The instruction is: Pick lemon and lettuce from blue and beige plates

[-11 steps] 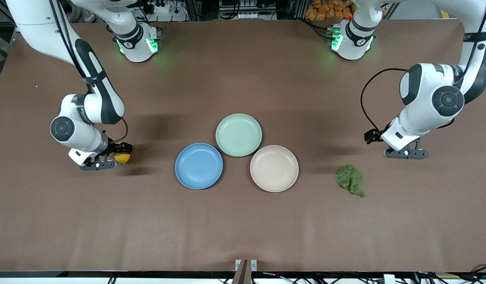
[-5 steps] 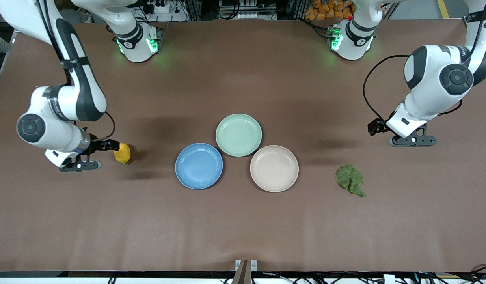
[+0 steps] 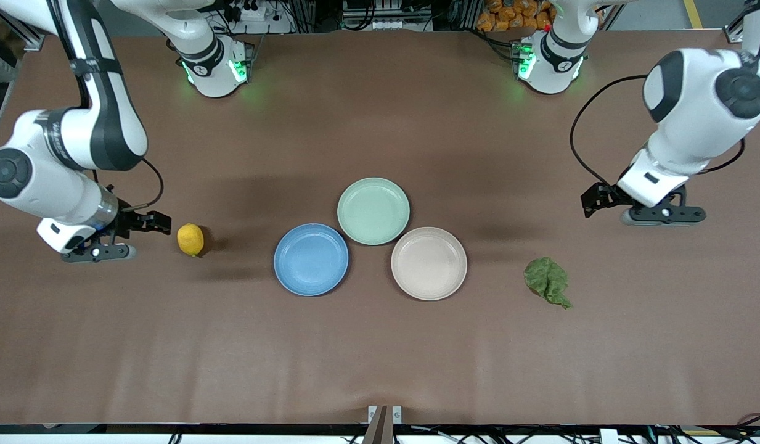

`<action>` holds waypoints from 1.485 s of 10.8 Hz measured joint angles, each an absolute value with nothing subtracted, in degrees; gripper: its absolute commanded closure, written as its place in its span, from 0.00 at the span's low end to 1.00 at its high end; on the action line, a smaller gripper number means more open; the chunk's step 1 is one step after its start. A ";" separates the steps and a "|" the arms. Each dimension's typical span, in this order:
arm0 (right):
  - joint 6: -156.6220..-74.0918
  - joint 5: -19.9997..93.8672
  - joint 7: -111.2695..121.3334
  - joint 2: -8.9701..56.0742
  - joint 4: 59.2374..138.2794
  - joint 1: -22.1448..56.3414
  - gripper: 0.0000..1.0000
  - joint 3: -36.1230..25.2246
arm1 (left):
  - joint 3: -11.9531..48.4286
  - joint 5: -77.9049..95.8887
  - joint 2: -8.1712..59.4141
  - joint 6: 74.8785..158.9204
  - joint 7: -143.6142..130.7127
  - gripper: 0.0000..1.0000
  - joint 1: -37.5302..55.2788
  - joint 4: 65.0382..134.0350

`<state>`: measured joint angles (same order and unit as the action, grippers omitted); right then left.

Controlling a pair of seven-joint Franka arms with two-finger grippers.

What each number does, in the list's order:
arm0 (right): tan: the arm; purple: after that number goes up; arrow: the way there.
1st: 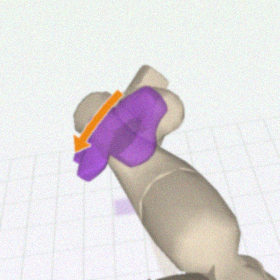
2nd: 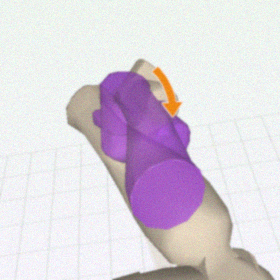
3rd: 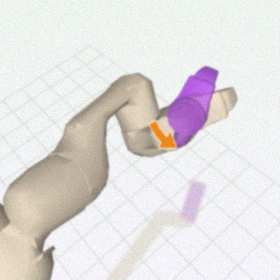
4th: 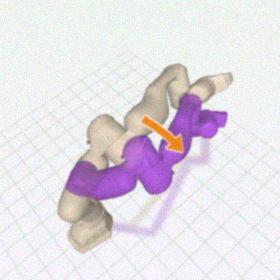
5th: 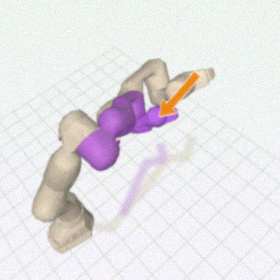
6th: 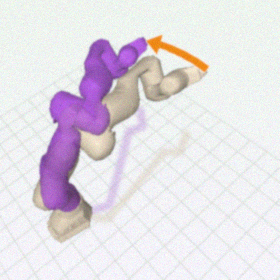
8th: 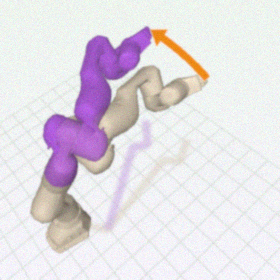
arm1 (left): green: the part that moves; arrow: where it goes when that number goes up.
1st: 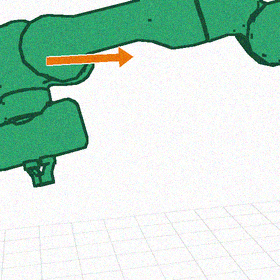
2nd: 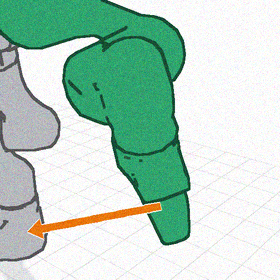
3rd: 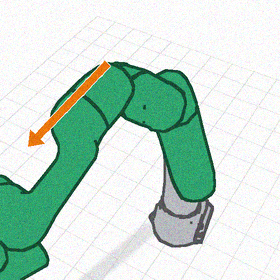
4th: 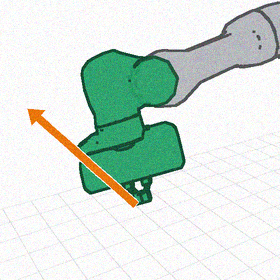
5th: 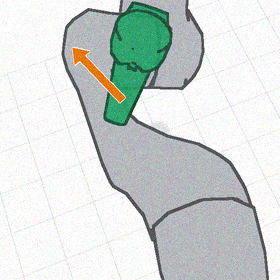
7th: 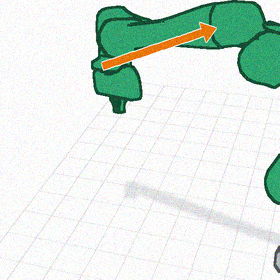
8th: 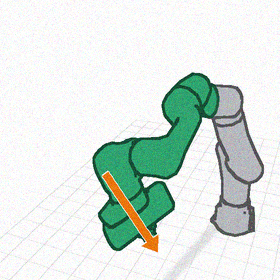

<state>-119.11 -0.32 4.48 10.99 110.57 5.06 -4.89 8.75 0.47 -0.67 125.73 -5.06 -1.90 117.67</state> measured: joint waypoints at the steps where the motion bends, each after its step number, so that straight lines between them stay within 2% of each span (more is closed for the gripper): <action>1: -118.77 -0.32 4.48 9.89 110.54 5.05 0.00 -4.93 | 8.75 1.08 -0.95 124.79 -5.06 0.00 -1.90 115.86; 8: -112.19 -0.33 4.48 3.26 108.97 3.77 0.00 -4.97 | 8.72 1.28 -1.32 104.39 -5.06 0.00 -1.92 97.89; 13: -98.16 -0.38 4.48 4.73 96.55 3.77 0.00 -4.23 | 8.80 0.03 -1.37 90.89 -4.27 0.00 -1.96 89.82; 16: -97.23 -0.38 4.48 5.56 92.07 3.77 0.00 -4.20 | 8.89 0.03 -1.39 85.42 -4.18 0.00 -1.96 86.24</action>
